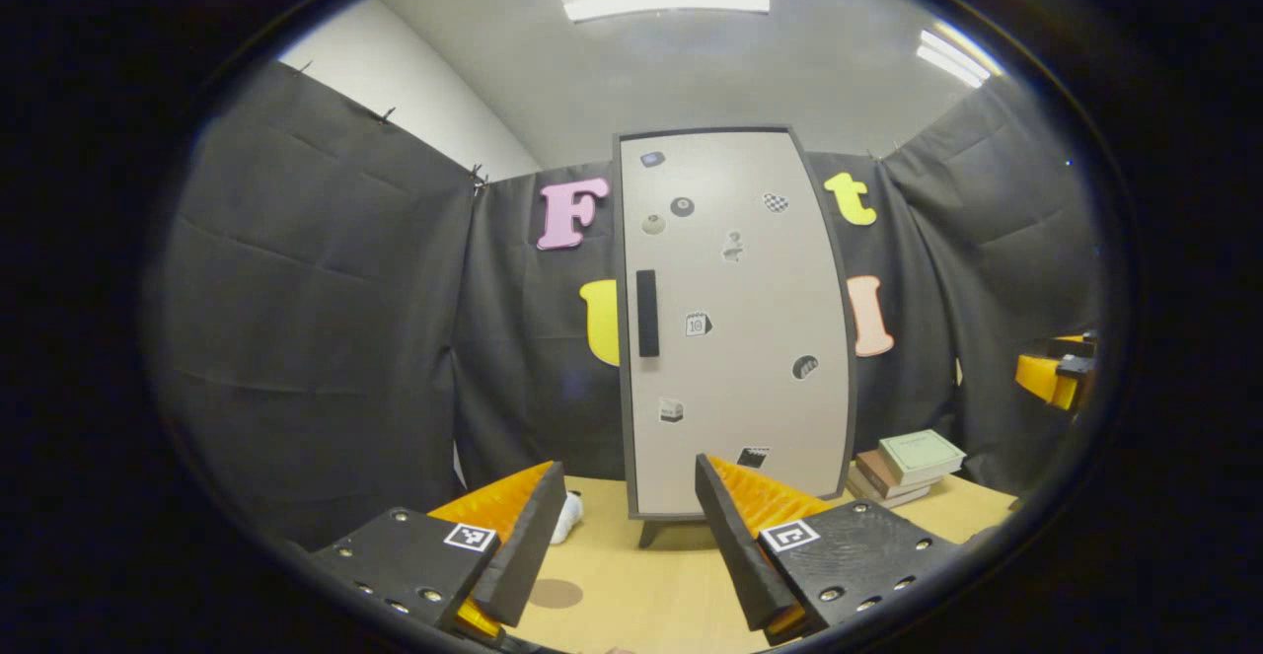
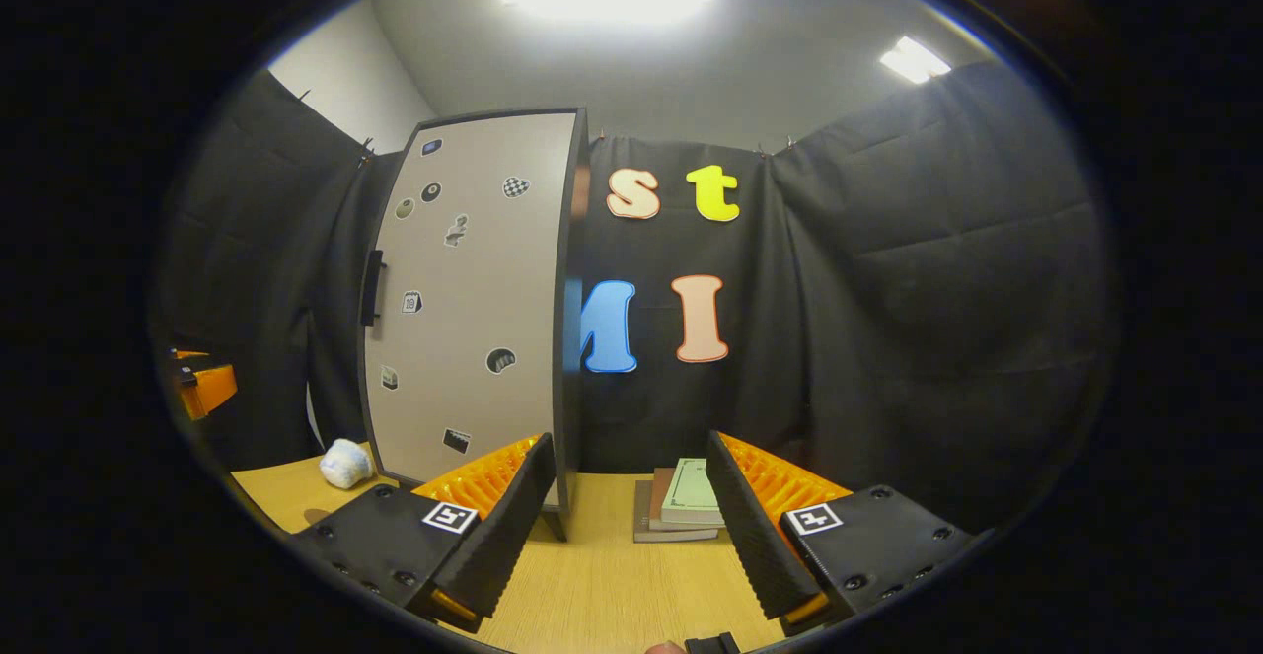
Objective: Open the cabinet door with the right hand, grasp the bottle in the cabinet with the left hand and place it on the coaster, then close the cabinet door with the right hand.
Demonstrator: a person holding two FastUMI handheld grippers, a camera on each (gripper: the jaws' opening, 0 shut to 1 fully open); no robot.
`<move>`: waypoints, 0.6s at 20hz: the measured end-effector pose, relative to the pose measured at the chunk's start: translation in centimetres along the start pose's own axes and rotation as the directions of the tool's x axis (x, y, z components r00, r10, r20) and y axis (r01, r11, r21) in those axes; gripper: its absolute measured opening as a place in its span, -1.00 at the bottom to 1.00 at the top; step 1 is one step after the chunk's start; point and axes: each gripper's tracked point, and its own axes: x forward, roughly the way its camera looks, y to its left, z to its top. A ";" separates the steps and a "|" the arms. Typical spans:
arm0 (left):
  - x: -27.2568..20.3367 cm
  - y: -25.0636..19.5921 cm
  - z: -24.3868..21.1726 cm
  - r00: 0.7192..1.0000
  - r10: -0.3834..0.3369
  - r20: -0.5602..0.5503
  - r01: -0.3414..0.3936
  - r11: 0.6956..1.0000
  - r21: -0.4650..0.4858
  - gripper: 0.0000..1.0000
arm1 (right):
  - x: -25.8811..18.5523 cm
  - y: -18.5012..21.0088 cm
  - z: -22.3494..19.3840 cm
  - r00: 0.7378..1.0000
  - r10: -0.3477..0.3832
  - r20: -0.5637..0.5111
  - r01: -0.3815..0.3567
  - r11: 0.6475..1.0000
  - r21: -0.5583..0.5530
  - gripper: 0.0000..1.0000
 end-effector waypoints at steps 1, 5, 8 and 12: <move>-0.3 -0.1 -0.2 1.000 0.011 -0.008 -0.011 1.000 0.005 0.63 | 0.4 0.2 0.2 1.000 0.017 0.008 -0.017 1.000 0.003 0.95; -1.3 0.1 -0.3 0.999 0.034 -0.019 -0.034 0.999 0.021 0.63 | 1.5 1.3 1.3 0.998 0.052 0.030 -0.052 0.999 0.000 0.95; -1.0 1.4 -0.3 0.998 0.060 -0.013 -0.060 0.998 0.026 0.63 | 2.5 3.2 2.4 0.994 0.096 0.049 -0.095 0.995 -0.007 0.94; 0.7 3.6 -0.3 0.998 0.068 -0.006 -0.068 0.998 0.009 0.63 | 3.7 5.6 4.6 0.991 0.101 0.084 -0.101 0.995 -0.006 0.94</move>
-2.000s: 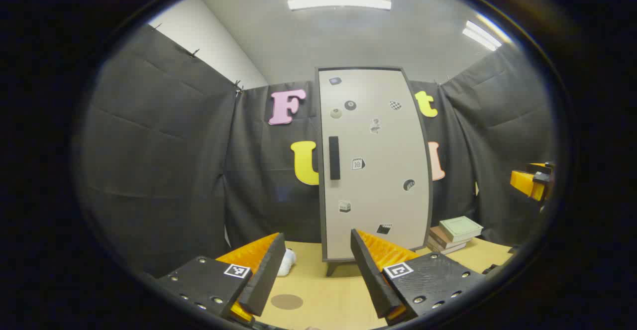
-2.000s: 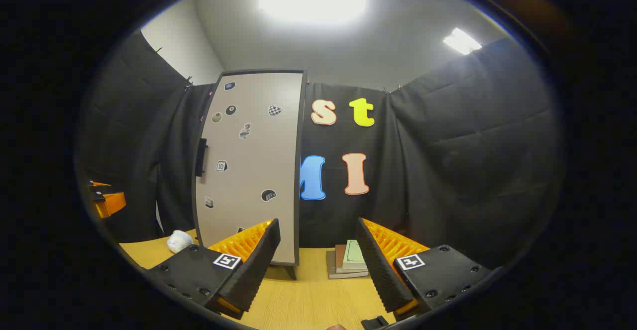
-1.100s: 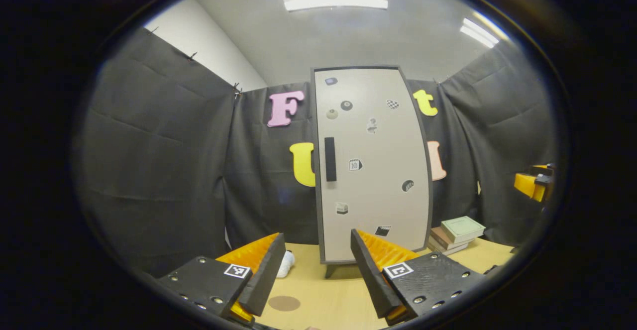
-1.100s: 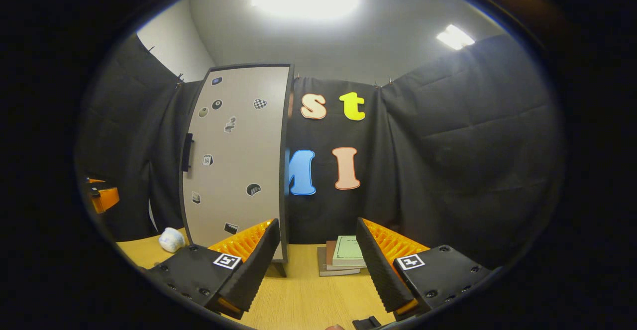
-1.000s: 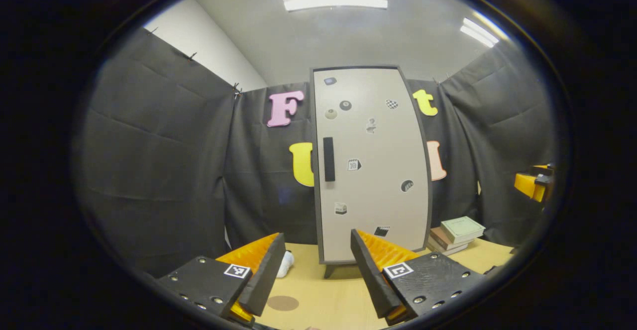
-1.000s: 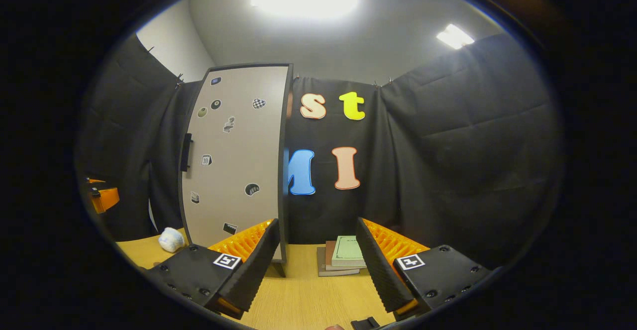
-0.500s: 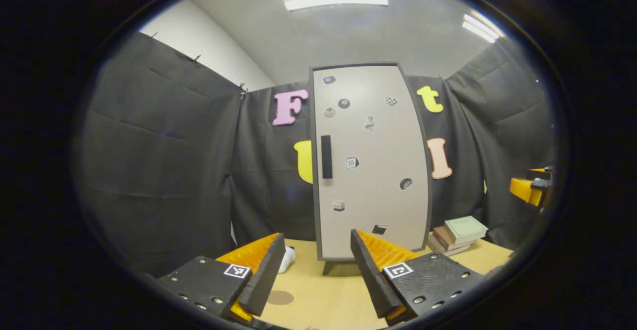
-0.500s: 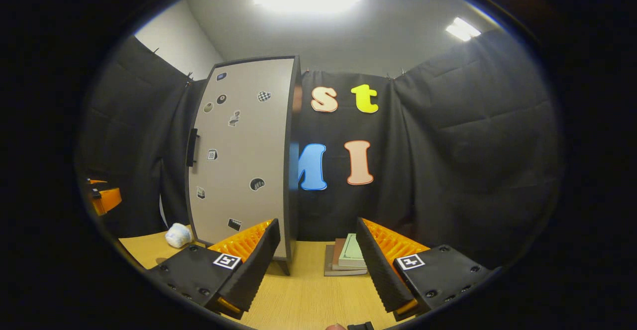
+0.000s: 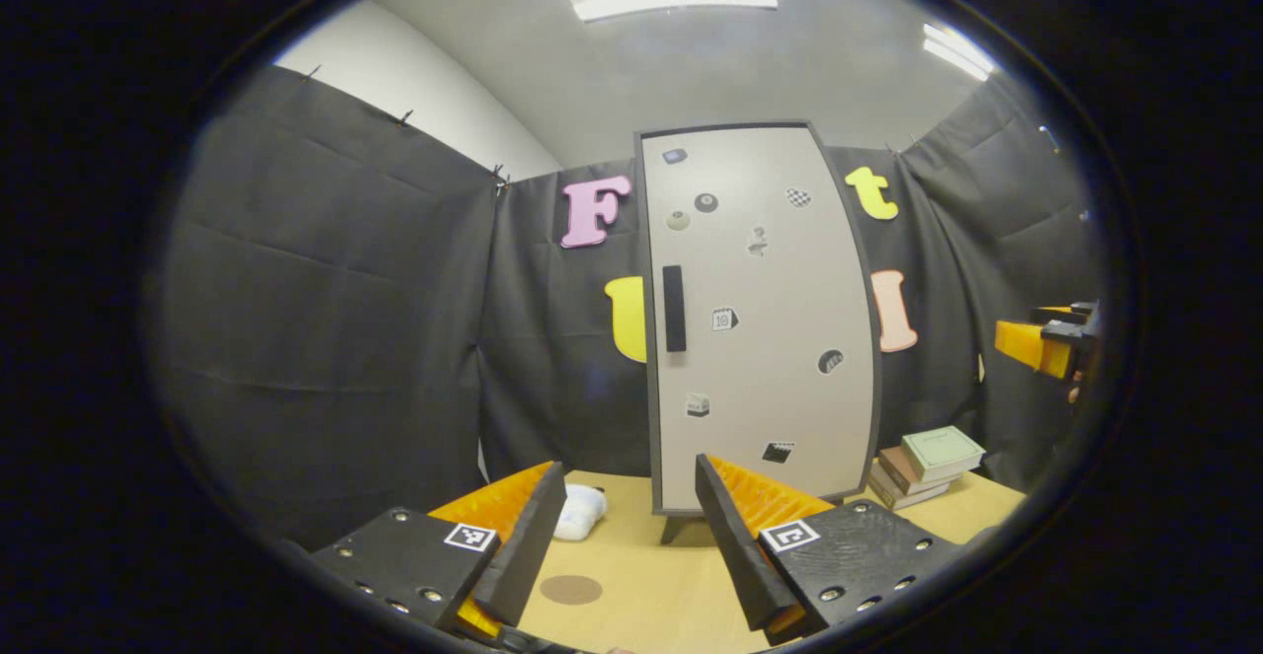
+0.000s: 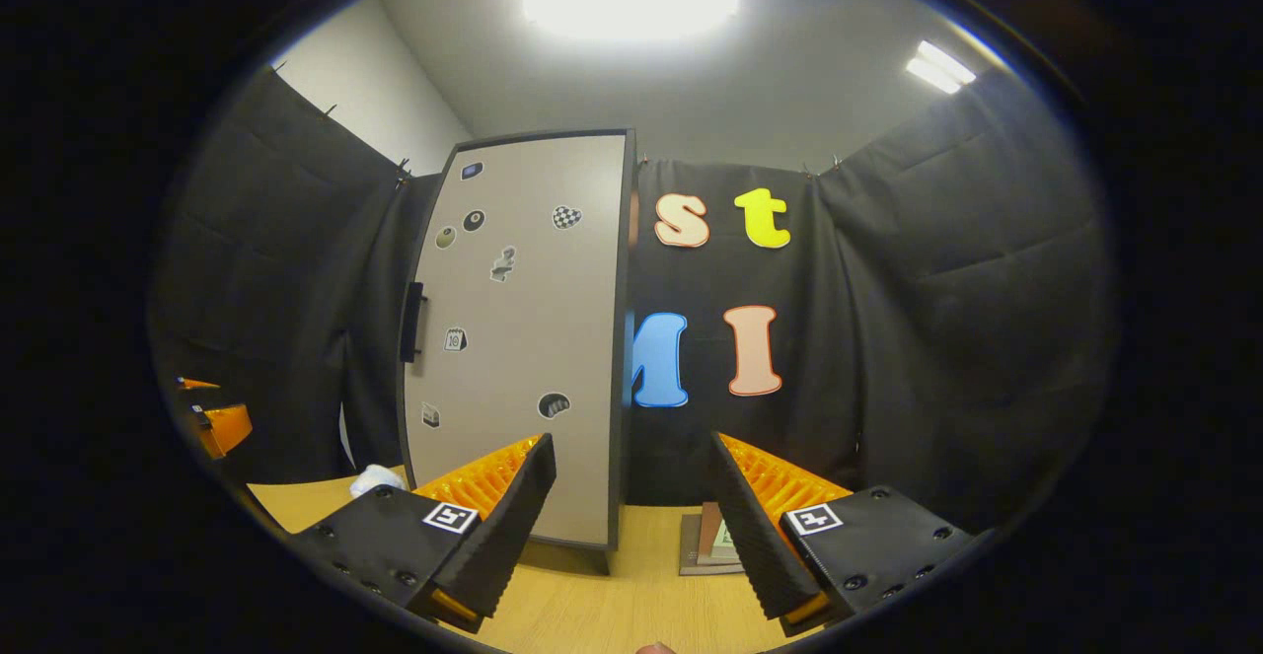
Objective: Open the cabinet door with the right hand, grasp the bottle in the cabinet with the left hand and place it on the coaster, then close the cabinet door with the right hand.
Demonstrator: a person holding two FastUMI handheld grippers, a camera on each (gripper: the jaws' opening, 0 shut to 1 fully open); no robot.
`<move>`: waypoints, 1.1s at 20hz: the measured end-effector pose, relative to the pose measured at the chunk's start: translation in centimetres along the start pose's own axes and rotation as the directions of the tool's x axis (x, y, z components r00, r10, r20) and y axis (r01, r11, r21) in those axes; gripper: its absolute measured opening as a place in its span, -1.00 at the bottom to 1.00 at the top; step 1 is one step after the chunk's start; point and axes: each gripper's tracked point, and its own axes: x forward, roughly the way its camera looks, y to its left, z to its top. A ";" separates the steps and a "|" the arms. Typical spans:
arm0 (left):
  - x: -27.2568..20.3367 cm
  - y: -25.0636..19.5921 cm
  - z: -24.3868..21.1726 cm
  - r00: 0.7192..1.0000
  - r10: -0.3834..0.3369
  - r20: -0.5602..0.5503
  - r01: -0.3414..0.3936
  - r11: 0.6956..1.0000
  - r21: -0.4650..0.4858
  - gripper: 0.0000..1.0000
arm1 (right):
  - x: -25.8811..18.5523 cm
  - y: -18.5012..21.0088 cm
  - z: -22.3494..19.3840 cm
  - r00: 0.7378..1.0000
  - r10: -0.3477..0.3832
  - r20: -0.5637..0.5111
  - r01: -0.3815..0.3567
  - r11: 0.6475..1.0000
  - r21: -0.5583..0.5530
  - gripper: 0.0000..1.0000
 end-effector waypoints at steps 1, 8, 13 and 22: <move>0.5 0.9 0.2 1.000 0.009 0.007 -0.009 1.000 0.002 0.61 | 0.5 0.8 0.5 1.000 0.008 0.008 -0.008 1.000 0.002 0.94; 2.8 6.3 -0.8 0.998 0.058 0.002 -0.058 0.998 -0.019 0.59 | 3.9 6.1 1.8 1.000 0.031 -0.006 -0.031 0.999 -0.014 0.95; 3.4 10.7 -1.6 0.994 0.109 0.002 -0.109 0.994 -0.001 0.59 | 6.4 10.2 2.9 0.998 0.069 -0.010 -0.069 0.998 0.001 0.94; 3.7 17.9 -3.8 0.980 0.196 -0.019 -0.195 0.981 0.016 0.63 | 10.5 17.8 5.2 0.990 0.141 0.002 -0.141 0.989 0.038 0.95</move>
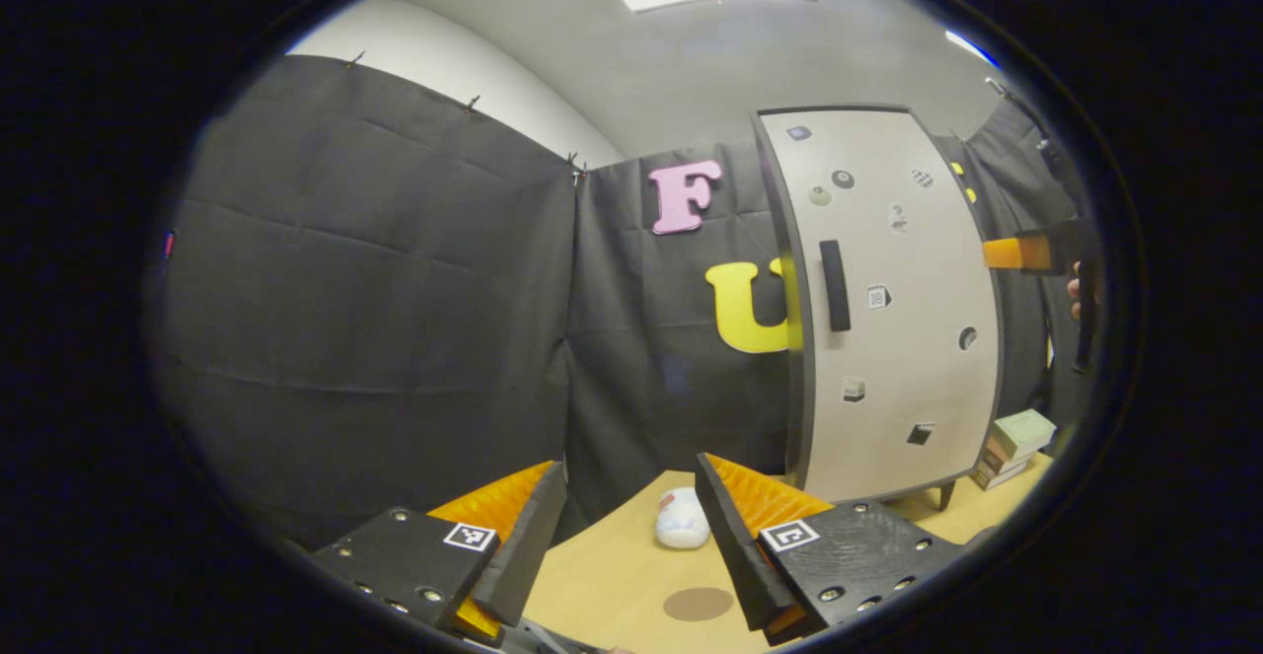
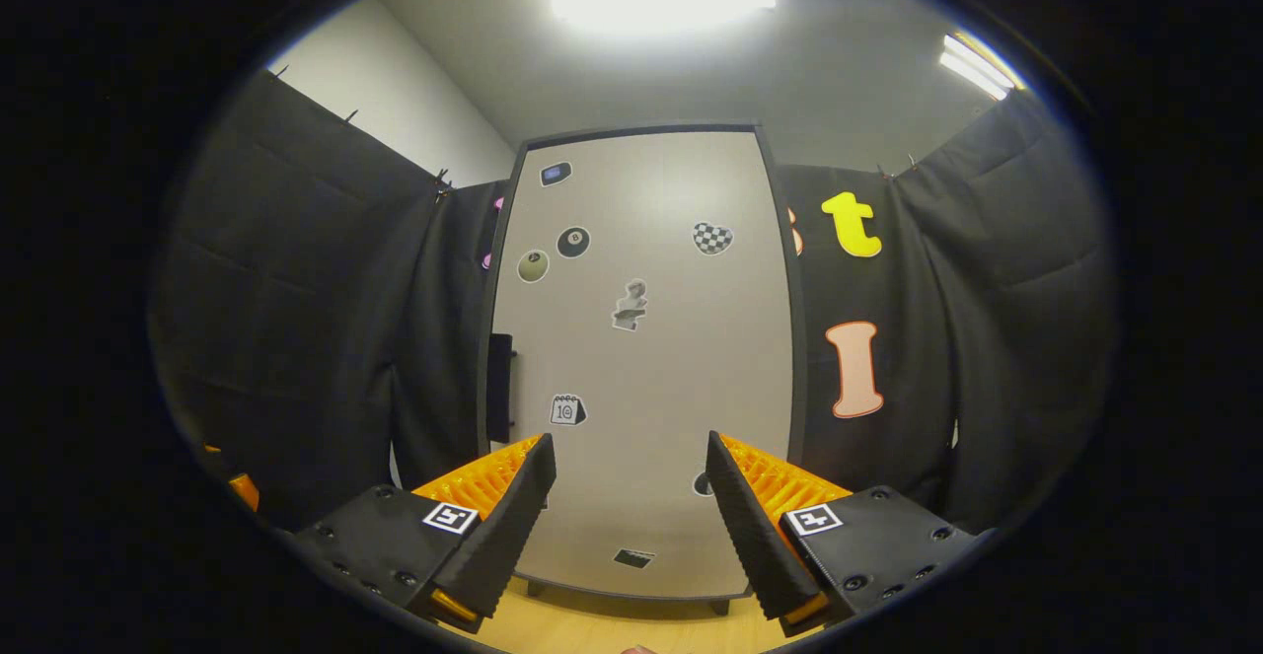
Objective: Open the cabinet door with the right hand, grasp the bottle in the cabinet with the left hand and place it on the coaster, then close the cabinet door with the right hand.
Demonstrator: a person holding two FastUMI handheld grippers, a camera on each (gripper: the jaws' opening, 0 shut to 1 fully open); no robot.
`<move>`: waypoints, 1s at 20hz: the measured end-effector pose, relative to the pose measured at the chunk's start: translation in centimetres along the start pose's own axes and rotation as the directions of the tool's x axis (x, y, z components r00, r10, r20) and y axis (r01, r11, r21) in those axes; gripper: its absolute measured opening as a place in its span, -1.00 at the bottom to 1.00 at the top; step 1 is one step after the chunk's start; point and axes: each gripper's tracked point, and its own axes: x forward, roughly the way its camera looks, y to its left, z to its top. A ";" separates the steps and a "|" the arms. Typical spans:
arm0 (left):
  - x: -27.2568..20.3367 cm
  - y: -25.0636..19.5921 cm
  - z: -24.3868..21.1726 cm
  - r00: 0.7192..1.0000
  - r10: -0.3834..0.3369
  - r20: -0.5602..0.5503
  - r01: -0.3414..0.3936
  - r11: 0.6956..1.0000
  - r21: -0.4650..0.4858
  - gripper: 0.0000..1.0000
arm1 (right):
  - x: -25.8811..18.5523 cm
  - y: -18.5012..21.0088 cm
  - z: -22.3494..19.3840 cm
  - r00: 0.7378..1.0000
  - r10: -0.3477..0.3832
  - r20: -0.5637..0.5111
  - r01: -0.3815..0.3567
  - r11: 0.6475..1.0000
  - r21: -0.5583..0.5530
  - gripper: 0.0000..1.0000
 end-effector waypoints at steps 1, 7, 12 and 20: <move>0.3 0.6 -0.2 1.000 0.008 0.000 -0.008 1.000 0.000 0.64 | 0.5 0.8 0.1 1.000 0.009 -0.002 -0.009 1.000 0.003 0.95; 2.4 2.7 -1.4 1.000 0.023 -0.005 -0.023 1.000 0.007 0.63 | 3.9 4.7 0.5 0.999 0.037 -0.012 -0.037 0.999 0.011 0.94; 4.0 3.9 -2.5 1.000 0.021 -0.008 -0.021 1.000 0.017 0.59 | 6.5 7.1 0.5 0.999 0.037 -0.016 -0.037 0.999 0.011 0.95; 6.1 7.2 -3.9 0.999 0.036 -0.021 -0.035 0.998 0.057 0.59 | 11.0 10.0 -0.6 0.999 0.024 -0.048 -0.024 1.000 0.012 0.94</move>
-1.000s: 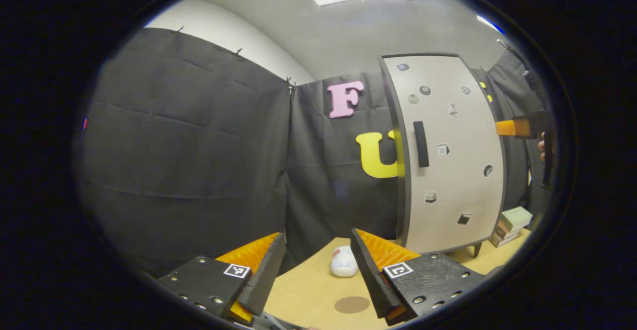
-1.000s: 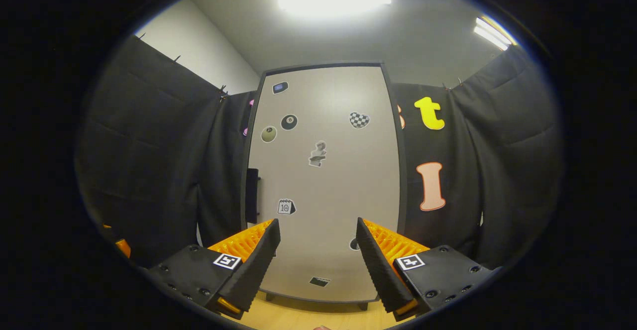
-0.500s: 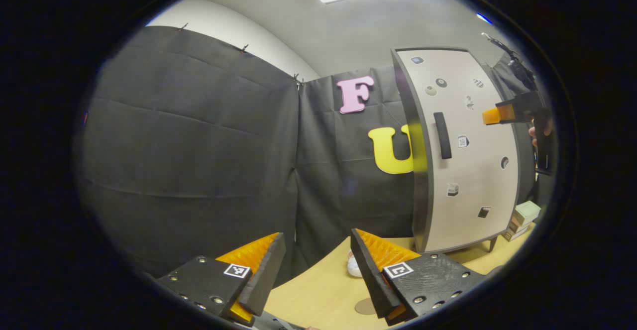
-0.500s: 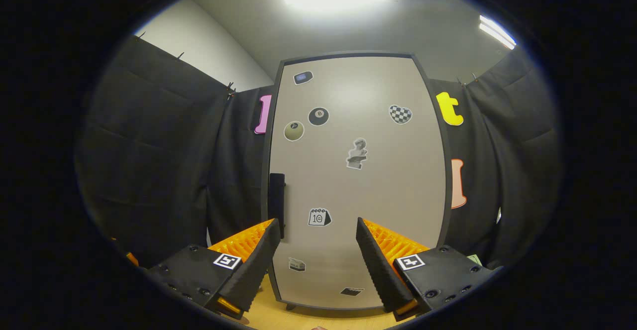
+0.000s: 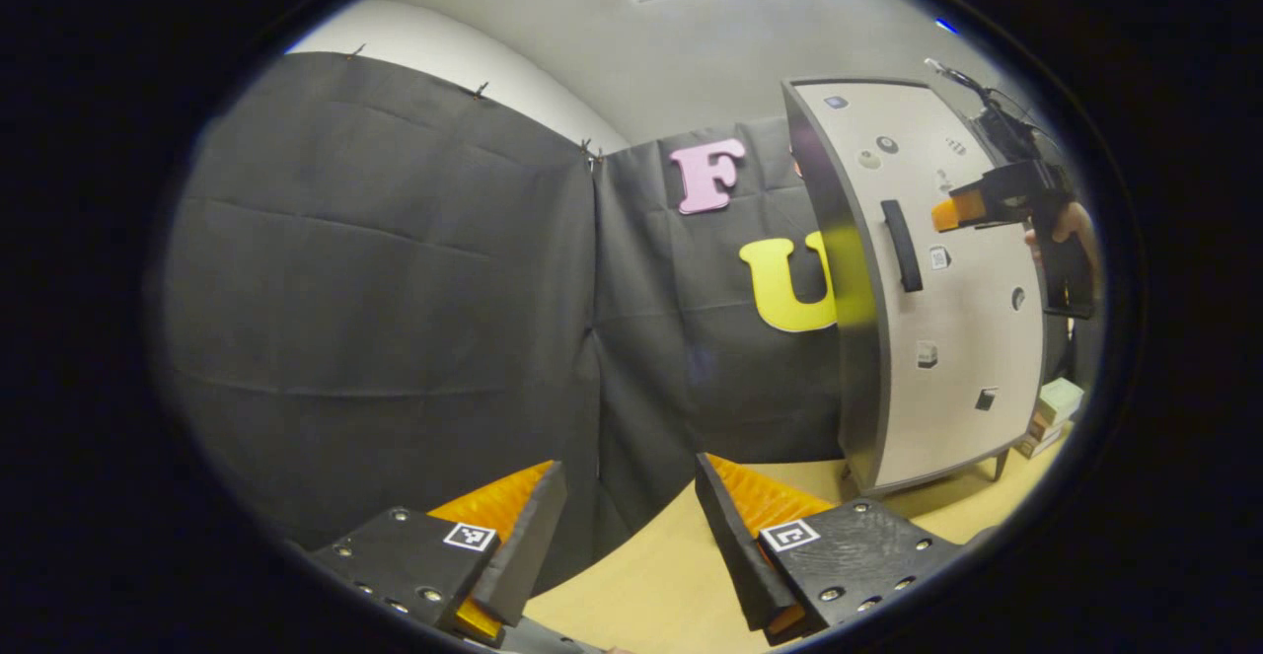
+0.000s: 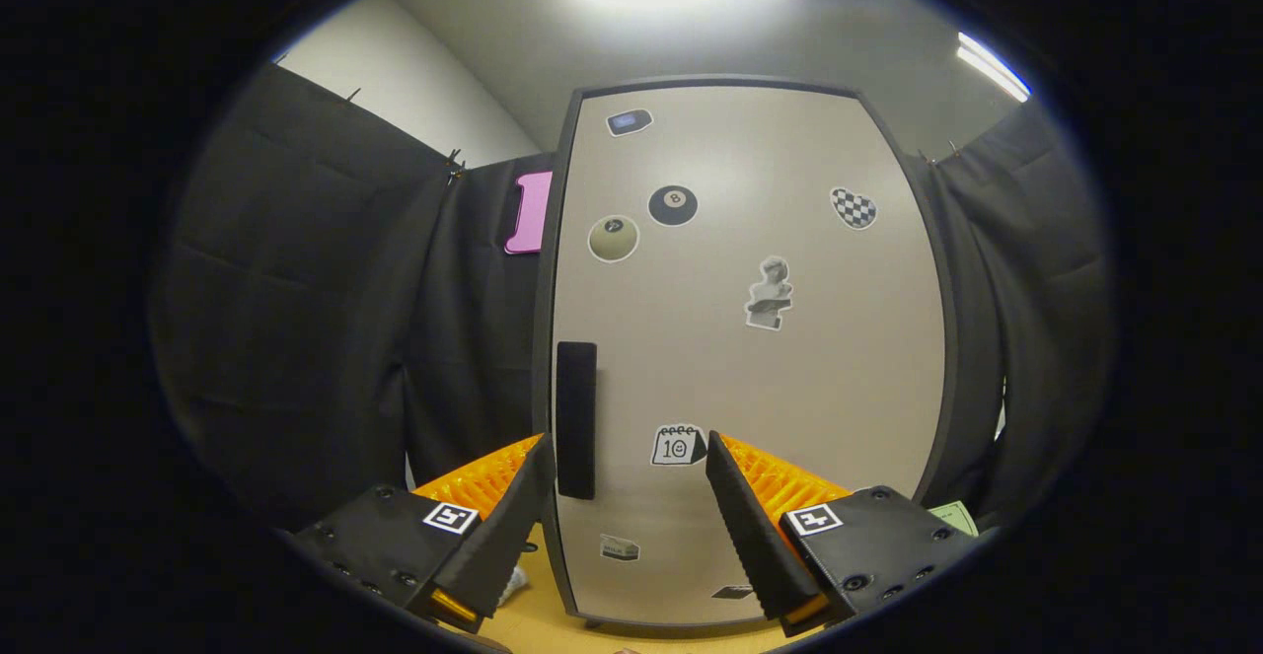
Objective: Open the cabinet door with the right hand, grasp the bottle in the cabinet with the left hand and place it on the coaster, then close the cabinet door with the right hand.
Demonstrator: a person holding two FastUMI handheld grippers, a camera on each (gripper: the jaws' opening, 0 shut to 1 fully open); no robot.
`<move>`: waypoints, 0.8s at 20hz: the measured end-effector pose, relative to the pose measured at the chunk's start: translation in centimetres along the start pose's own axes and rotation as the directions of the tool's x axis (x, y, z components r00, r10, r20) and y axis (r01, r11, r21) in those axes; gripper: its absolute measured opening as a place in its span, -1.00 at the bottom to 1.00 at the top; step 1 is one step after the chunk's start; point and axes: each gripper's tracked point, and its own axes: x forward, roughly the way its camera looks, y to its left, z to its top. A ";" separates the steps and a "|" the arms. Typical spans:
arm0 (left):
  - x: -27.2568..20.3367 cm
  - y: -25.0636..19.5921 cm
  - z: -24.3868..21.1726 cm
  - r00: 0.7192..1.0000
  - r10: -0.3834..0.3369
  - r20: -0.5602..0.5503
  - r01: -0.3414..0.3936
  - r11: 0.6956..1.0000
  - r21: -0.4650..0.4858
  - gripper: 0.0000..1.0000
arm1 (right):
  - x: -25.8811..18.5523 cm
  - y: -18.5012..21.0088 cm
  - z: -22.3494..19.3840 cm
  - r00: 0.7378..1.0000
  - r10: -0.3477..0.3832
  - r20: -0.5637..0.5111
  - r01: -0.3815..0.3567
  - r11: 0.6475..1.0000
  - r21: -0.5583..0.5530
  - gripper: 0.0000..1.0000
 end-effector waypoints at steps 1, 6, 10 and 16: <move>0.1 0.5 -0.2 1.000 0.007 -0.003 -0.007 1.000 0.005 0.63 | 0.5 0.3 -0.1 1.000 0.002 -0.005 -0.002 1.000 0.006 0.95; 0.4 3.1 -1.3 0.999 0.048 -0.019 -0.048 0.999 0.010 0.63 | 3.2 1.8 -0.9 1.000 0.005 -0.023 -0.005 1.000 0.011 0.95; 0.7 3.9 -2.3 0.997 0.065 -0.039 -0.065 0.998 0.003 0.64 | 5.2 2.9 -1.3 0.999 -0.001 -0.048 0.001 1.000 0.003 0.94; 1.2 3.5 -2.6 0.997 0.061 -0.036 -0.061 0.998 0.005 0.60 | 8.0 3.2 -2.4 0.995 -0.018 -0.102 0.021 1.000 0.023 0.71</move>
